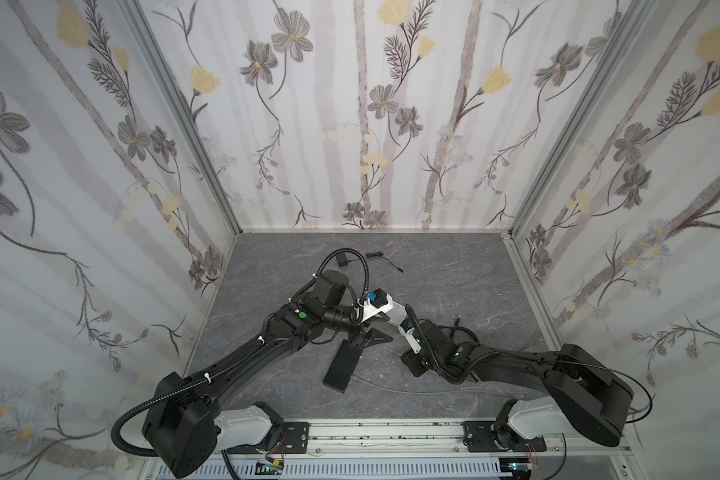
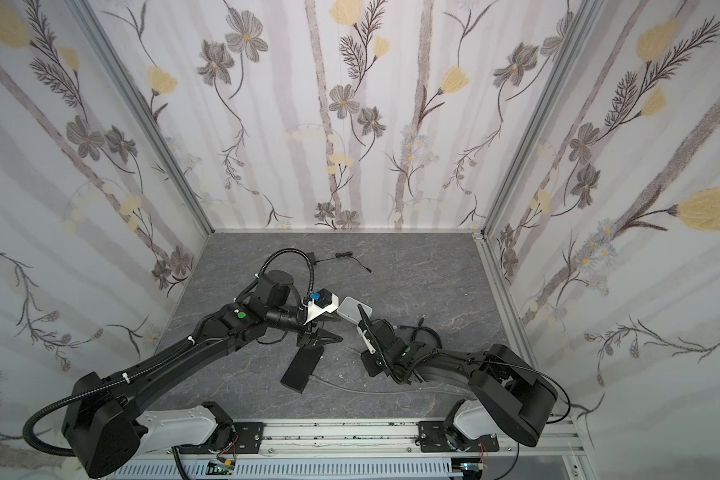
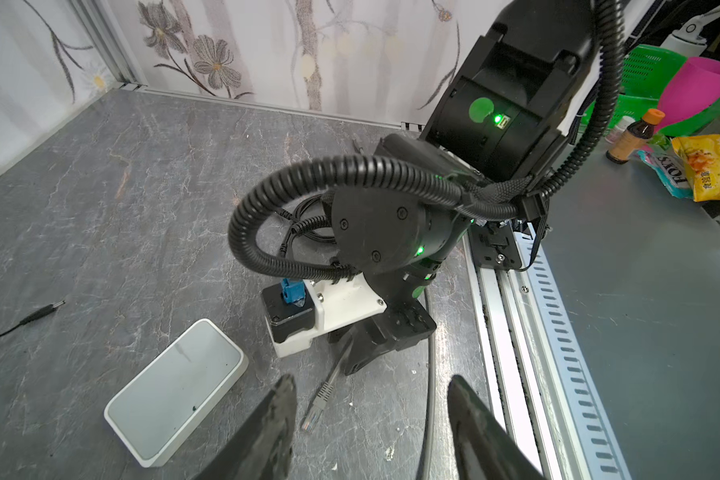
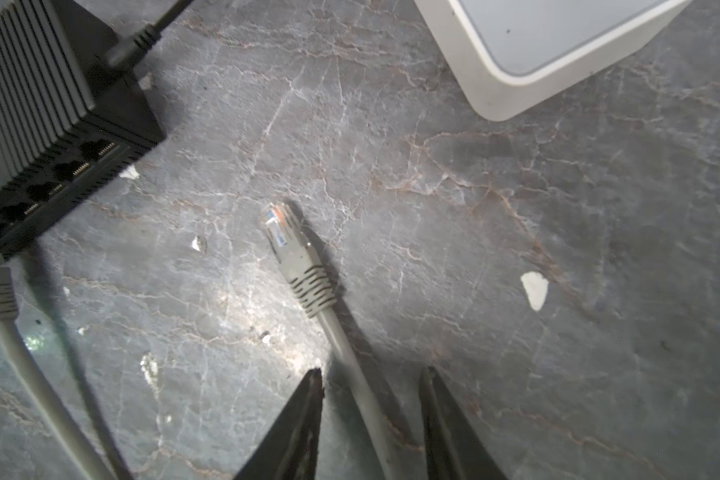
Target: Insert the plug into the switch port
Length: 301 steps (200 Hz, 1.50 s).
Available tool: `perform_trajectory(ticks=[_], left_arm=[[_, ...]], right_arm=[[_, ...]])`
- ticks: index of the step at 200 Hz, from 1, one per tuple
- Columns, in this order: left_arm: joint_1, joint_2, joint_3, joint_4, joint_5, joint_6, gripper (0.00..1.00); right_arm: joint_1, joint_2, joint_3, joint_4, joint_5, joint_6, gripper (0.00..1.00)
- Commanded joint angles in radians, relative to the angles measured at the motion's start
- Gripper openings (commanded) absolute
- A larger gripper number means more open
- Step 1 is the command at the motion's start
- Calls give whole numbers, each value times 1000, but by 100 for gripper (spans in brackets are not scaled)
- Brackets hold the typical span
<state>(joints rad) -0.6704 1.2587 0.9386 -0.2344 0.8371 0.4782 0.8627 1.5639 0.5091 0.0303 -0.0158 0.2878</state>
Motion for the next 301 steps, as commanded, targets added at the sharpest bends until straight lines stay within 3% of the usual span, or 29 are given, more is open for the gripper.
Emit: perform_trajectory(ticks=[1,34,107,131,157,204,259,272,278,288,301], left_arm=[[-1,30,29,-32,23,58,58],[-7,6,22,-88,-32,85,58],[-6,-61,23,-195,-27,184,61],[-6,-63,25,-203,-28,188,61],[-6,-68,23,-205,-32,189,61],[-7,-79,18,-207,-65,186,61],[-6,-85,19,-223,-73,201,61],[-6,-90,18,-223,-75,204,61],[-5,-95,17,-223,-75,205,61],[-5,-104,16,-221,-75,206,61],[-4,-119,15,-214,-77,205,61]], right_arm=[[18,6,-15,40,12,36,37],[47,13,-11,36,32,37,28],[149,130,55,-55,116,103,27],[155,130,55,-50,124,102,20],[155,115,94,-72,134,54,17],[149,65,194,-141,134,-69,0],[122,-48,274,-278,132,-196,0],[101,-65,263,-308,59,-203,25],[90,-65,262,-327,32,-206,32],[69,-76,256,-326,-73,-202,36],[67,-71,270,-348,-106,-194,41]])
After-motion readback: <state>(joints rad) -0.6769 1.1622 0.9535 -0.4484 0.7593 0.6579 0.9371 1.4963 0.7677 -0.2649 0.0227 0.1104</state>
